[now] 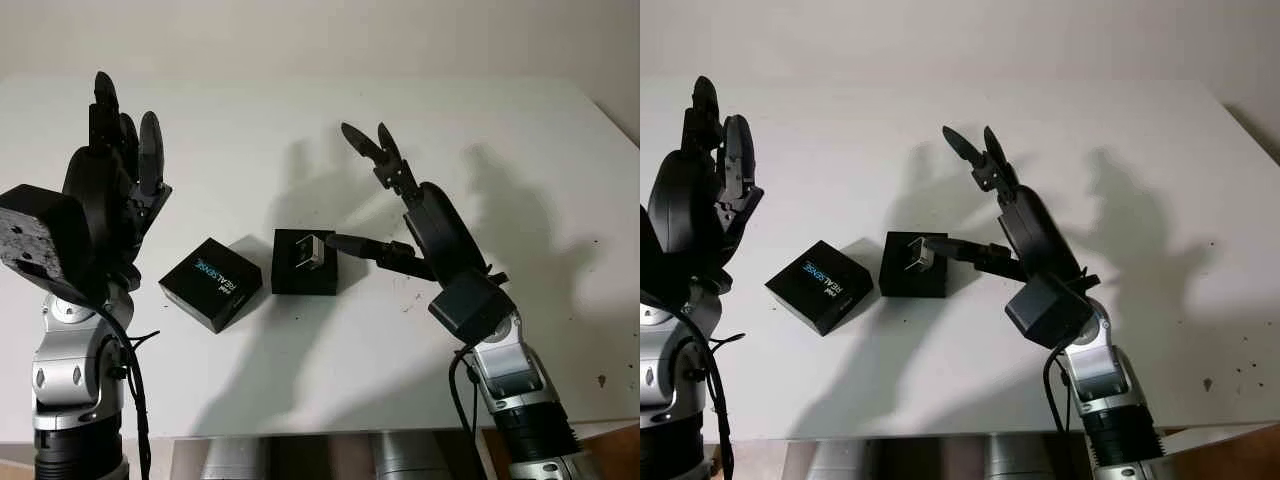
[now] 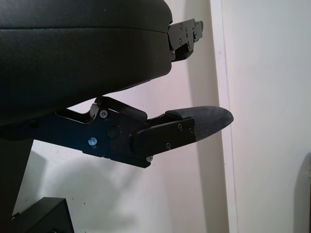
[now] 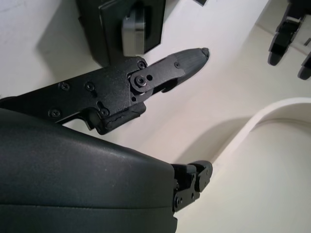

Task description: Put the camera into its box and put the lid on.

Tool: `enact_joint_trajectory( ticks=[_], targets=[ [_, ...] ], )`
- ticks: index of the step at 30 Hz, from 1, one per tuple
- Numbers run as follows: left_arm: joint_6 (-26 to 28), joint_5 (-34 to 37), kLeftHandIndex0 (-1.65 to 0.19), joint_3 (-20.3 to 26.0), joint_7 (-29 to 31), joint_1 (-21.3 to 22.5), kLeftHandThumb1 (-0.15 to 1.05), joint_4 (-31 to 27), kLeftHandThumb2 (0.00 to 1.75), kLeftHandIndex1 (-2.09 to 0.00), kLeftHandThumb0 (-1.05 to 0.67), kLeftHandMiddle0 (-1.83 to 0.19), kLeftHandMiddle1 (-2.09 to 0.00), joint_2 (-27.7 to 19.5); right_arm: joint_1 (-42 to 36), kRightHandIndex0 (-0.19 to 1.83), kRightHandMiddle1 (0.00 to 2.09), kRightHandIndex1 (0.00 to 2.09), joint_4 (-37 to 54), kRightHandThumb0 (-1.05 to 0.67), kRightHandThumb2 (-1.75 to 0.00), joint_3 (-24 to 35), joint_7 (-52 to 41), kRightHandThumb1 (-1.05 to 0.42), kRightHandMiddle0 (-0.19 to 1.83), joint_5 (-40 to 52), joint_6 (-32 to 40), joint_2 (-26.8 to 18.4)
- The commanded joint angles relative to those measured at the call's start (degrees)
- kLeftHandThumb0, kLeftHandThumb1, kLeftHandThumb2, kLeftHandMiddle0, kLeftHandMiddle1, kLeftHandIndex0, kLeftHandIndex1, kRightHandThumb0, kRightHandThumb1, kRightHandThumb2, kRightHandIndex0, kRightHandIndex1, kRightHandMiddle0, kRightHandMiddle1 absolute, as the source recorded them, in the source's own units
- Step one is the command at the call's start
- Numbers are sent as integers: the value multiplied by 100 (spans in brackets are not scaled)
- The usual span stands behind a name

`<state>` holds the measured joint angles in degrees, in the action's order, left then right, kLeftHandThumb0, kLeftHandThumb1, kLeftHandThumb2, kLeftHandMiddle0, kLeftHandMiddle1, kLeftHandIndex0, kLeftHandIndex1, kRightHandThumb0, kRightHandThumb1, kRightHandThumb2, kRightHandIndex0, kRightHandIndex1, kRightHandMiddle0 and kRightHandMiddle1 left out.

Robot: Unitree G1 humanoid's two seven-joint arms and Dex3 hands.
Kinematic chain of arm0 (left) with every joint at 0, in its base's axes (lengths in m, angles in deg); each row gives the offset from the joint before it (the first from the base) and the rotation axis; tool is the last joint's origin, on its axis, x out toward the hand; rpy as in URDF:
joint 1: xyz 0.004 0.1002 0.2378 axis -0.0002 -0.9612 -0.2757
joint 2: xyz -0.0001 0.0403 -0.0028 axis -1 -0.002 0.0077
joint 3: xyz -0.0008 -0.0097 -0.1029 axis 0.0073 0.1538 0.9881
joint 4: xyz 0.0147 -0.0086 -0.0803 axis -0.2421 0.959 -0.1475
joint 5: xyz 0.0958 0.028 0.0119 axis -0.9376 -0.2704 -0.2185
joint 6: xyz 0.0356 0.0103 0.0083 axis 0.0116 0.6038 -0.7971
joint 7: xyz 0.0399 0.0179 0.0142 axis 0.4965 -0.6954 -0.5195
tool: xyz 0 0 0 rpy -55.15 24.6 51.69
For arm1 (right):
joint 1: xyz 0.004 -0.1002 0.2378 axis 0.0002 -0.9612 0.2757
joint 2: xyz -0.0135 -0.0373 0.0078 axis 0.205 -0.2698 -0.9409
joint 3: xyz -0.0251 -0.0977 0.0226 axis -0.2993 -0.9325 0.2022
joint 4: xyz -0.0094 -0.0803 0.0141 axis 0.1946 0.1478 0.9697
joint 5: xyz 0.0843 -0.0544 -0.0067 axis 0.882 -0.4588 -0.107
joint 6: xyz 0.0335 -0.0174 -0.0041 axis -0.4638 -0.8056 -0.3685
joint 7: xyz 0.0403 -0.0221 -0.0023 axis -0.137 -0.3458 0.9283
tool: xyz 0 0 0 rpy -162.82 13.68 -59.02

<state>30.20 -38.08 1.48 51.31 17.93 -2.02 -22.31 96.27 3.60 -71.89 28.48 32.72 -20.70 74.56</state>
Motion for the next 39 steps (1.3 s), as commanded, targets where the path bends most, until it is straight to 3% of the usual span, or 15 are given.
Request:
enact_joint_trajectory(
  ticks=[1,9,14,17,24,34,39],
  targets=[
    [-8,4,19,19,-15,15,105,-41,61,0,-65,19,0,-26,-90,9,29,13,351,-64,-6,-118,65,-95,30,-354,150,-122],
    [39,21,19,3,7,28,105,-34,59,0,-66,19,0,-45,-65,11,33,10,1207,-69,-6,-644,-714,-94,36,-1438,1241,-401],
    [22,-33,19,-11,-21,38,105,-25,60,0,-65,19,0,-54,496,20,68,6,1492,-74,-6,-770,-1344,-99,17,-2012,1478,-879],
    [-13,-15,19,-2,-32,55,105,4,61,0,-64,19,0,-28,776,21,57,6,1748,-75,-5,-864,-1643,-97,20,-2376,1643,-999],
    [3,12,19,19,15,115,105,90,62,0,-65,19,0,-83,1025,23,50,6,2041,-74,-5,-1089,-1961,-96,30,-2929,2100,-859],
    [-57,68,19,2,32,227,105,164,61,0,-64,19,0,-30,1236,25,50,6,1866,-71,-6,-1248,-1864,-95,32,-3321,2219,-812],
    [-87,40,19,6,-4,238,105,189,59,0,-65,19,0,-31,1221,26,70,6,1936,-73,-5,-1391,-1830,-96,30,-3660,2369,-687]
  ],
)
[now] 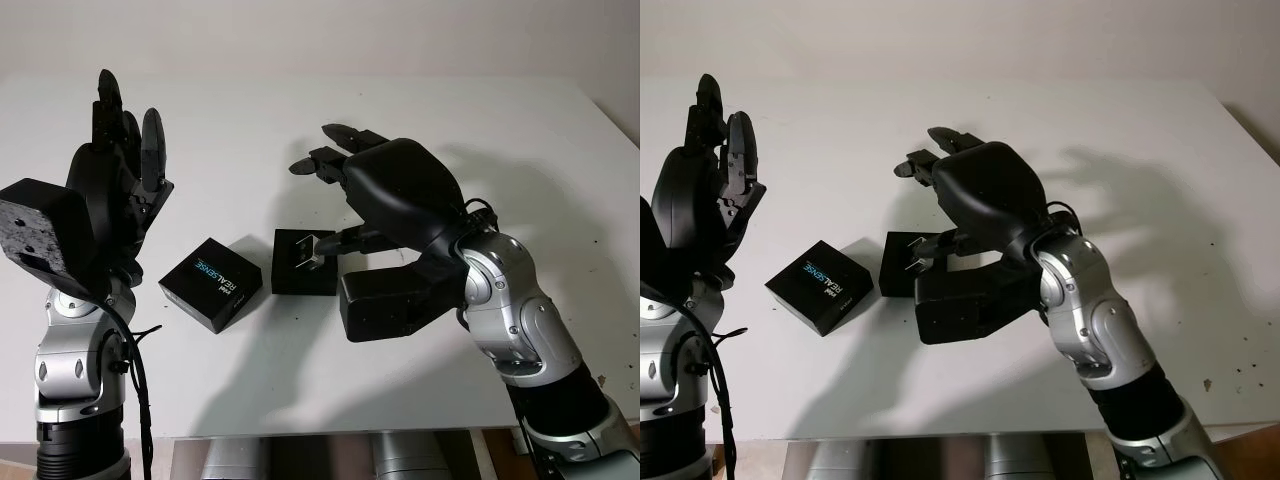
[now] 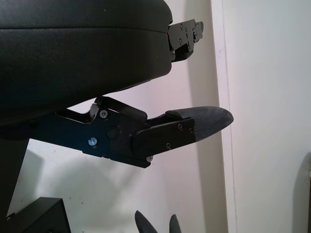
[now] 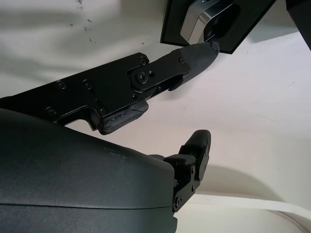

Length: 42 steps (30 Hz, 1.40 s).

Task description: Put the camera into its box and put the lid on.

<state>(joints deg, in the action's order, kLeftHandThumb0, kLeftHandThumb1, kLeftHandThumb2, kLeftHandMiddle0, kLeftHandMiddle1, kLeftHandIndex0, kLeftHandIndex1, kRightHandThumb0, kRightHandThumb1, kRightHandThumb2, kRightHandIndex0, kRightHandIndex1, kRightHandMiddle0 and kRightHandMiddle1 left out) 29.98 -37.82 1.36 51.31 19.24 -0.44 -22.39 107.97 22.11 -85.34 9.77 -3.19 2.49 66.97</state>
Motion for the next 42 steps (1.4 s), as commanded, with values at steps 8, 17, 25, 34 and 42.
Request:
enact_joint_trajectory(
  ticks=[8,17,25,34,42],
  targets=[
    [-154,26,19,6,13,110,105,40,56,0,-65,19,0,-37,-45,23,114,5,167,-80,-6,-258,-230,-99,4,-529,52,-15],
    [-192,-14,19,0,-7,138,105,89,56,0,-66,19,0,-47,-187,21,119,4,367,-81,-6,-279,-558,-99,5,-558,-38,-102],
    [-199,-34,19,-5,0,130,105,74,55,0,-66,19,0,-62,-279,18,115,4,328,-82,-6,-314,-585,-99,4,-643,-107,-103],
    [-298,-32,19,-10,-44,145,105,152,51,0,-65,19,0,-26,-281,20,127,6,48,-78,-5,-485,-439,-99,2,-974,-6,51],
    [-298,-24,19,-11,-43,139,105,146,51,0,-64,19,0,-36,-256,22,125,6,-329,-77,-6,-590,-71,-101,3,-1202,128,260]
  ],
)
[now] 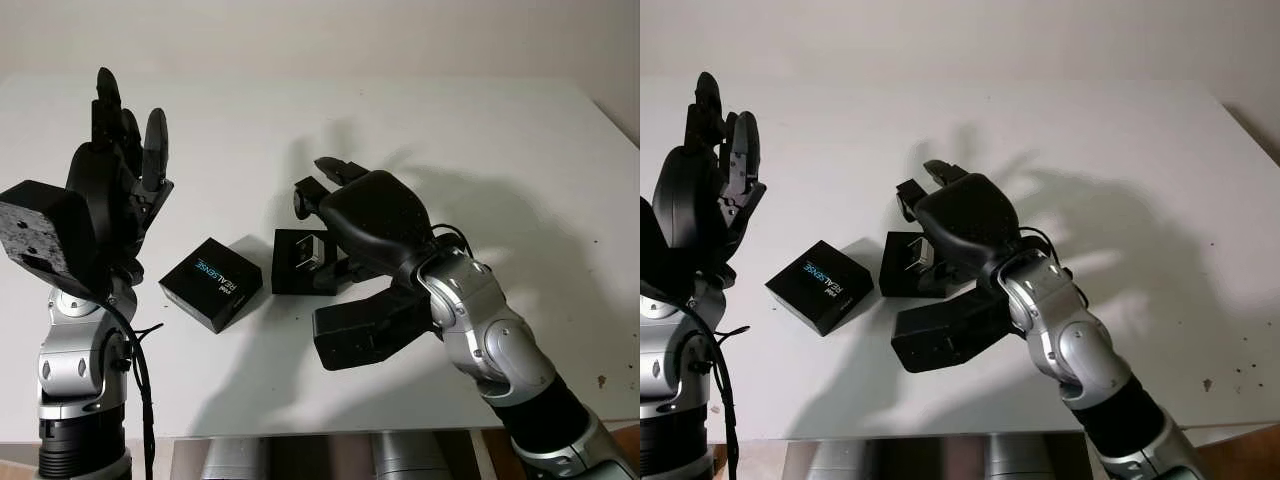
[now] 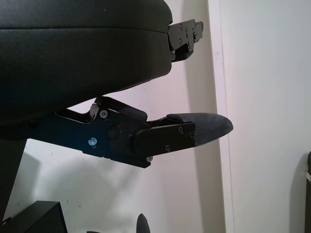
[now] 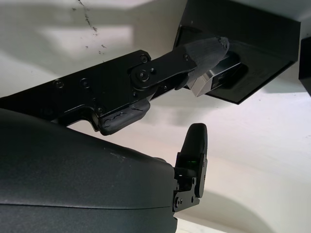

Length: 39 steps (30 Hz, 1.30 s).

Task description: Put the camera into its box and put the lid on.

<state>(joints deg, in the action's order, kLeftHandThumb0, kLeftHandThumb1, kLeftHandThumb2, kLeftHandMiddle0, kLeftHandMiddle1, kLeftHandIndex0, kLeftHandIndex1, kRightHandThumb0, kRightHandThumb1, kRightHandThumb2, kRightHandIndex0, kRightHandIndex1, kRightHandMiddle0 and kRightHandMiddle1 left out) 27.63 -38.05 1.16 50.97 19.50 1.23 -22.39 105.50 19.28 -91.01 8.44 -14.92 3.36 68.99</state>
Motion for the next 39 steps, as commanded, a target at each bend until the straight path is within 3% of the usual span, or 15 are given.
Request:
enact_joint_trajectory(
  ticks=[1,11,39],
  targets=[
    [-65,-13,19,5,-14,117,105,-12,51,0,-64,19,0,-39,1,22,126,6,-101,-77,-6,-27,107,-101,3,-22,57,84],
    [-27,-31,19,-30,-4,106,105,-47,52,0,-64,19,0,-55,53,24,135,6,-333,-76,-6,-34,237,-104,0,59,127,169],
    [125,-35,19,-44,20,42,105,-171,54,0,-62,19,0,-69,82,28,125,6,-685,-65,-5,-127,434,-102,10,166,201,228]
  ],
)
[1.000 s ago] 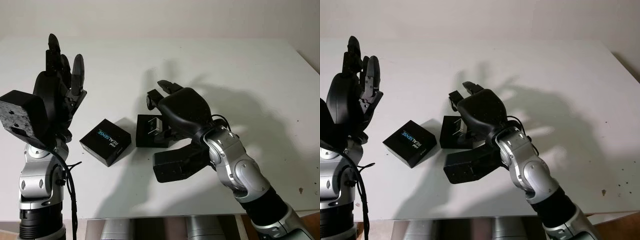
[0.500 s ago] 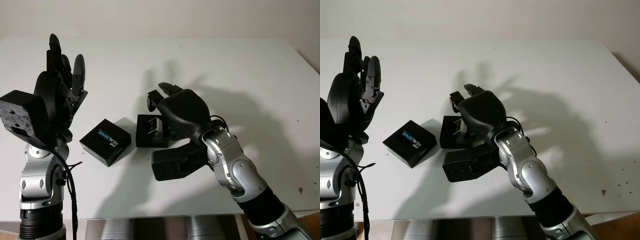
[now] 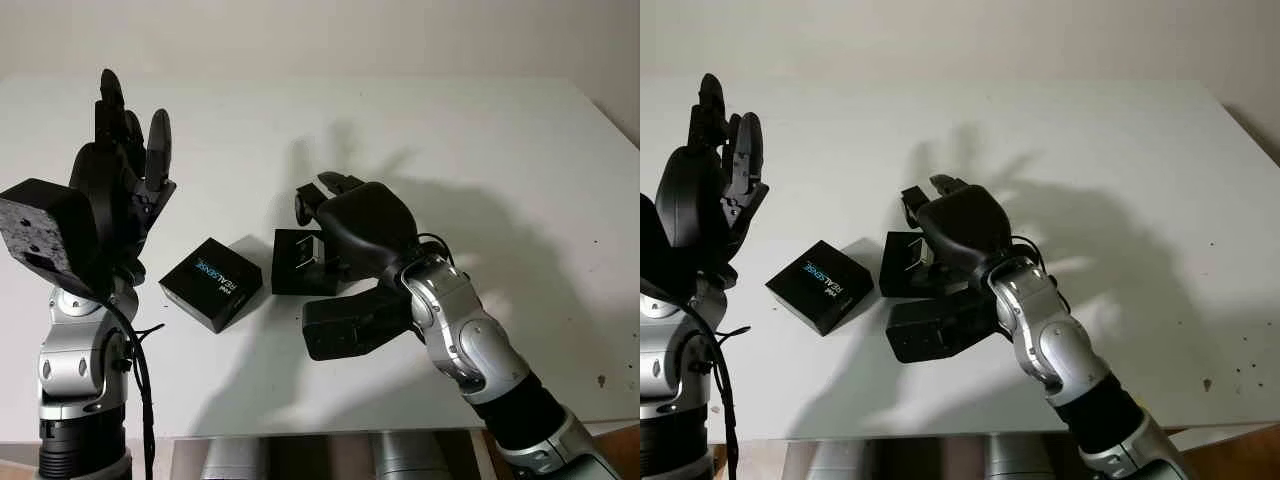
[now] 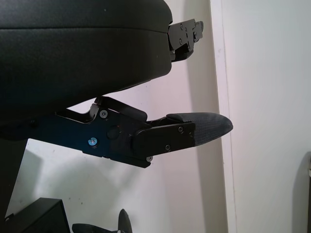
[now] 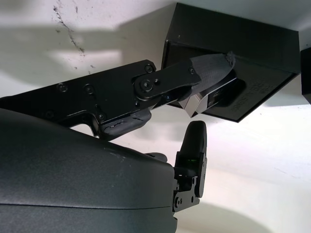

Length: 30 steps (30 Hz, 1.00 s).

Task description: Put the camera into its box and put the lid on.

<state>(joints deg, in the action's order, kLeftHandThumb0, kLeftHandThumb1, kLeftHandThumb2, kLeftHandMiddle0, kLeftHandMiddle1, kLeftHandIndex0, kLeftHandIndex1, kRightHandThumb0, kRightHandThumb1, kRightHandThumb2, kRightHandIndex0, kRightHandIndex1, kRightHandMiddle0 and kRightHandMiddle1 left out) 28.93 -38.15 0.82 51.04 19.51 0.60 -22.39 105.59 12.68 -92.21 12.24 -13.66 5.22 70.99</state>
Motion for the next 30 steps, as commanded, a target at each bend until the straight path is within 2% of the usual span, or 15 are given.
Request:
enact_joint_trajectory(
  ticks=[1,11,17,30],
  targets=[
    [4,-36,19,-17,15,39,105,-114,54,0,-62,19,0,-77,81,28,125,6,-46,-65,-5,-12,74,-101,10,43,4,22],
    [-14,-35,19,3,-31,33,105,-131,53,0,-64,19,0,-37,120,30,127,7,-137,-60,-5,-37,126,-101,13,152,-22,-18],
    [-67,-24,19,26,-32,39,105,-91,52,0,-65,19,0,-35,133,35,149,8,-176,-55,-5,-47,134,-101,19,183,-6,-18],
    [-197,-57,19,32,-54,35,105,-75,54,0,-64,19,0,-32,86,52,160,14,-130,-43,-5,10,229,-98,26,474,-42,-24]
  ],
)
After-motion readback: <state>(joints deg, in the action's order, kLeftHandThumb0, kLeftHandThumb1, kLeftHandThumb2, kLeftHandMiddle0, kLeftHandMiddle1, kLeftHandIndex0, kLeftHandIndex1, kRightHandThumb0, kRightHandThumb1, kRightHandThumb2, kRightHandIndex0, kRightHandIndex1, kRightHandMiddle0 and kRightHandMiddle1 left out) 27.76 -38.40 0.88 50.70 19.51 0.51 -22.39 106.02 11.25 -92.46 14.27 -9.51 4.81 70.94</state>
